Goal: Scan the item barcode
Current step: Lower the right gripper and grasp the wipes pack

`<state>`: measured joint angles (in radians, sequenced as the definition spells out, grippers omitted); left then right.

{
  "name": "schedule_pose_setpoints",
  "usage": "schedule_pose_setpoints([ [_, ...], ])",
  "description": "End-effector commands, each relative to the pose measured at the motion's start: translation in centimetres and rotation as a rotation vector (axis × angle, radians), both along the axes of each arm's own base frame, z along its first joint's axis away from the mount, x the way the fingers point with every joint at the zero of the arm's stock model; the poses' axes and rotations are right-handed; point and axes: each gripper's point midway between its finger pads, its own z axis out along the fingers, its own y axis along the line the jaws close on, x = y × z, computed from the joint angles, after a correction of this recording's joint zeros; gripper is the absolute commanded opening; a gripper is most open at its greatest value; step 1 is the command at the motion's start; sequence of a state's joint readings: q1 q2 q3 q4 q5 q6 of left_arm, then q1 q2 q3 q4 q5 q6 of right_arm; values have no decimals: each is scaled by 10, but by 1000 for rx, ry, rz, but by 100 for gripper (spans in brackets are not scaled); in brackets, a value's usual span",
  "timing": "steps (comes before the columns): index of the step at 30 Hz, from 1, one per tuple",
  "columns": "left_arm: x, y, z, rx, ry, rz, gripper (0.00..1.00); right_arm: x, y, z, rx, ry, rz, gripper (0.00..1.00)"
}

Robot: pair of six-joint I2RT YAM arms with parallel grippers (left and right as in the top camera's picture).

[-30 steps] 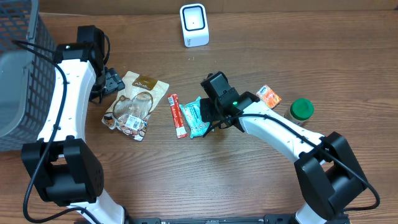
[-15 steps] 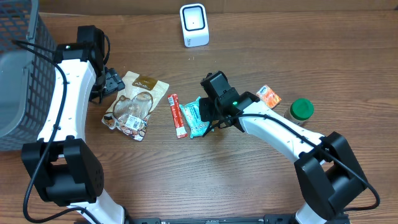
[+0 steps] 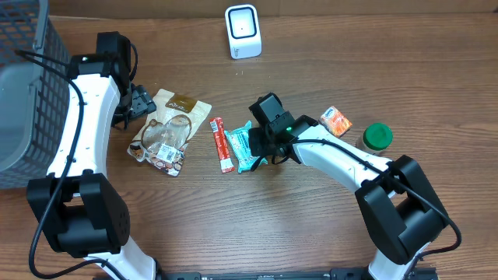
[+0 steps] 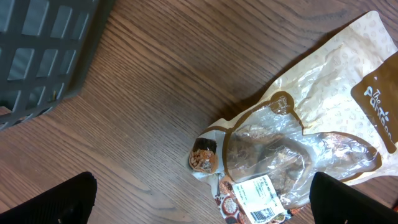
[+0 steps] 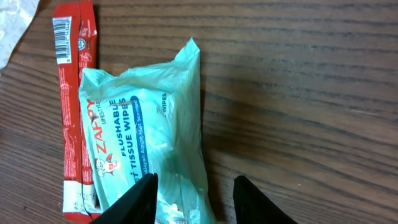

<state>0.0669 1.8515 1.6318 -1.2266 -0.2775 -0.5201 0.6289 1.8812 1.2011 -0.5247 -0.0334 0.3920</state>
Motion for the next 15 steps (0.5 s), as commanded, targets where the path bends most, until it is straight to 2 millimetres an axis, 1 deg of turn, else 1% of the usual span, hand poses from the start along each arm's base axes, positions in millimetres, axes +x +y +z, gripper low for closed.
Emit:
schedule_pose_setpoints([
  [1, 4, 0, 8, 12, -25, -3, 100, -7, 2, -8, 13, 38, 8, 41],
  [7, 4, 0, 8, 12, -25, -4, 100, -16, 2, -34, -2, 111, 20, 41],
  [10, 4, 0, 8, 12, -25, -4, 100, -18, 1, -39, -10, 121, 18, 40],
  [11, 4, 0, 8, 12, -25, -3, 100, -17, 1, -38, -10, 120, 18, 38],
  [14, 4, 0, 8, 12, -25, -3, 100, -17, 0, -38, -9, 120, 17, 26],
  [15, 4, 0, 8, 12, -25, -3, 100, -17, 0, -38, -9, 120, 16, 18],
])
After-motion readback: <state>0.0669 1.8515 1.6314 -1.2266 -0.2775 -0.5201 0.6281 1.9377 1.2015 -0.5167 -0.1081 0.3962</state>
